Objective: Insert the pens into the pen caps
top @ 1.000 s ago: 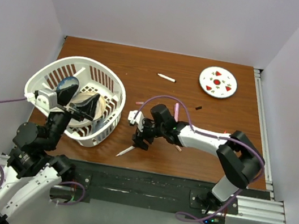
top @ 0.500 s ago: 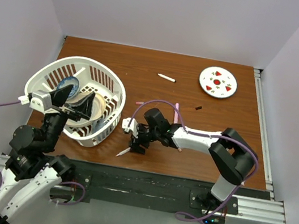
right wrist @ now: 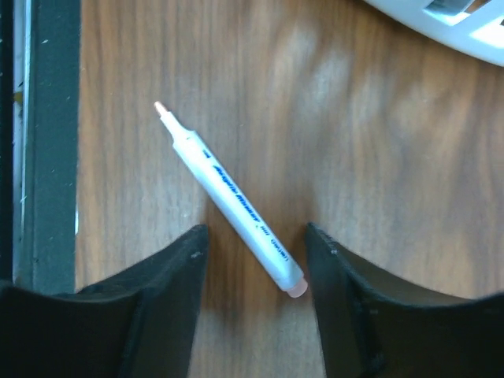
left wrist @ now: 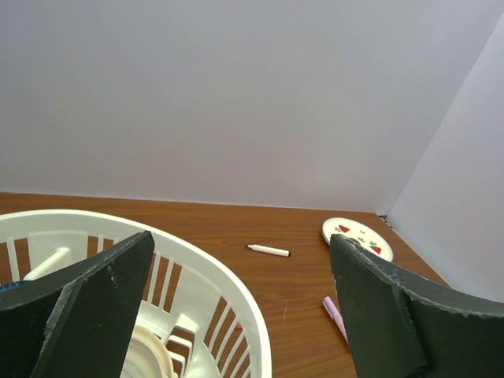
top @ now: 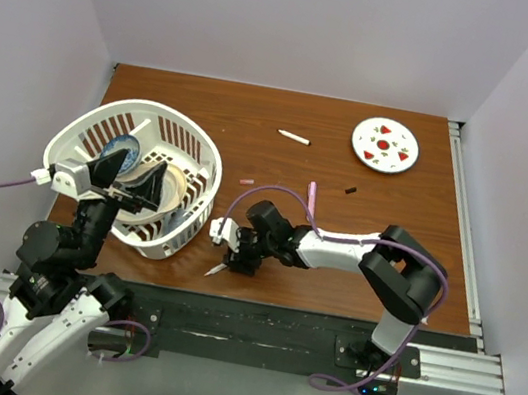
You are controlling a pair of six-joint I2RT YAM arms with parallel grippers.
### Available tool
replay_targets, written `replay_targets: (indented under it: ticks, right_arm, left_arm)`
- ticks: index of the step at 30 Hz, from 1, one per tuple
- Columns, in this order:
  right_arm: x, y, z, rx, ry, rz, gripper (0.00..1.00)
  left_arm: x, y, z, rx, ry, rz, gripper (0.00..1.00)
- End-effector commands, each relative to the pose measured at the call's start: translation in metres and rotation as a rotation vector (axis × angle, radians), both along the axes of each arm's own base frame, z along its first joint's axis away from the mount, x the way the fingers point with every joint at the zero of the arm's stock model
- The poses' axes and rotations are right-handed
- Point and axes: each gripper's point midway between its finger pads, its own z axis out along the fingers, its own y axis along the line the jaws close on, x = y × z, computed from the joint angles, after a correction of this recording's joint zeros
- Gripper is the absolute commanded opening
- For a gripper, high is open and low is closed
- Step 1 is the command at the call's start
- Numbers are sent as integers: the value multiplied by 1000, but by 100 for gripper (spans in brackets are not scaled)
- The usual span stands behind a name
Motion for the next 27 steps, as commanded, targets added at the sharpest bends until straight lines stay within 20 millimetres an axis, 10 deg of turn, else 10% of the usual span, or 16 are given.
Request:
replay_targets:
  ticks: [1, 5, 8, 20, 27]
  right_arm:
    - [13, -11, -6, -42, -51, -90, 46]
    - [22, -20, -4, -61, -61, -203, 9]
    - [22, -29, -3, -68, -25, -299, 0]
    - [9, -108, -9, -82, 116, -851, 0]
    - [10, -100, 13, 62, 199, -964, 0]
  left_arm:
    - [-3, 8, 11, -23, -48, 30, 98]
    - [-3, 10, 11, -31, -47, 42, 98]
    - [-4, 12, 10, -33, -49, 48, 98]
    - [11, -13, 2, -2, 26, -35, 96]
    - [28, -48, -21, -31, 205, -153, 93]
